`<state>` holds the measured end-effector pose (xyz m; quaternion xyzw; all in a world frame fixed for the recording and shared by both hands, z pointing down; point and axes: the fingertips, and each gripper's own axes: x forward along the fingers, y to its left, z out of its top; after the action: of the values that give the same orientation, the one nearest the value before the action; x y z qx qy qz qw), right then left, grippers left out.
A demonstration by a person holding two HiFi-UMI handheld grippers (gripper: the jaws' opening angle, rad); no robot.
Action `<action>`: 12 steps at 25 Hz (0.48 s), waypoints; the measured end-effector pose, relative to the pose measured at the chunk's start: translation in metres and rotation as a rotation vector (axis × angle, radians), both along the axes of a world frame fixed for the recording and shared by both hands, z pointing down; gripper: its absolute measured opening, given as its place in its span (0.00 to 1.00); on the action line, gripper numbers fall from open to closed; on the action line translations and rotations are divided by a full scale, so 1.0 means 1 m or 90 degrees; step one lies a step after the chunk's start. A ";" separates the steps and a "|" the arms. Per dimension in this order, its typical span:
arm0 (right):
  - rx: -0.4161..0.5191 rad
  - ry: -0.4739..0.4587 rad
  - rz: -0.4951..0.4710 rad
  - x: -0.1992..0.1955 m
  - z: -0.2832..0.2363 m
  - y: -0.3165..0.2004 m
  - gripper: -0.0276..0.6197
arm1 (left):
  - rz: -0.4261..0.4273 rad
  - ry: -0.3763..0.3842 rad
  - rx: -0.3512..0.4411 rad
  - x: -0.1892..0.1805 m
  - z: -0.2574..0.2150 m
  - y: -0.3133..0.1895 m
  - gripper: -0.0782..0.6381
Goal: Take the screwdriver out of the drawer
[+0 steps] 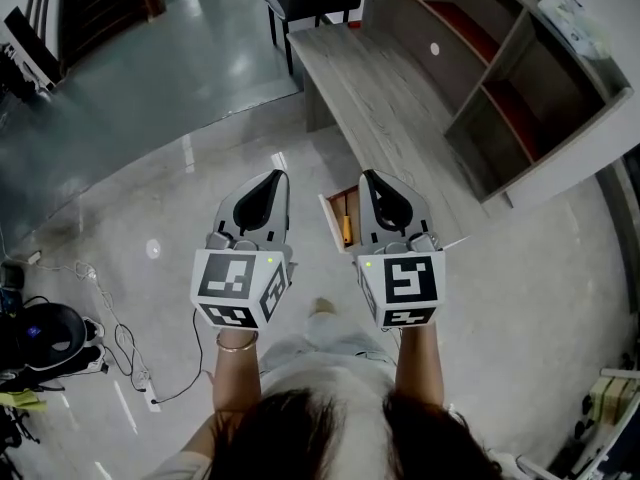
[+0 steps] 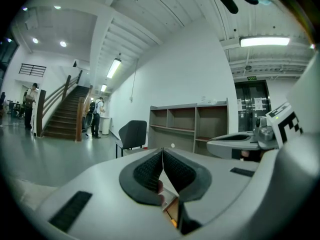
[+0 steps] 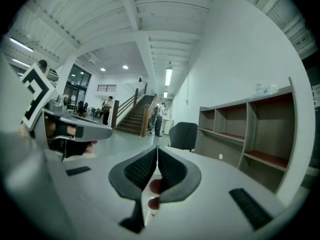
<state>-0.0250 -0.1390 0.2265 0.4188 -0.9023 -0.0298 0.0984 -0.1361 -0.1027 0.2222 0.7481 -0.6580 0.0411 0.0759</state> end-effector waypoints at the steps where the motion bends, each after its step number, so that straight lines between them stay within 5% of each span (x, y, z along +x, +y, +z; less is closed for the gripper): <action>1: -0.003 -0.002 -0.004 -0.001 0.002 -0.005 0.09 | -0.003 -0.001 -0.003 0.000 0.002 -0.004 0.13; 12: -0.053 0.006 -0.020 -0.009 0.039 -0.035 0.09 | -0.035 0.006 -0.063 -0.019 0.039 -0.023 0.13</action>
<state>-0.0343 -0.1738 0.2657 0.4002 -0.9086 0.0038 0.1196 -0.1549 -0.1262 0.2607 0.7252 -0.6751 0.0680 0.1170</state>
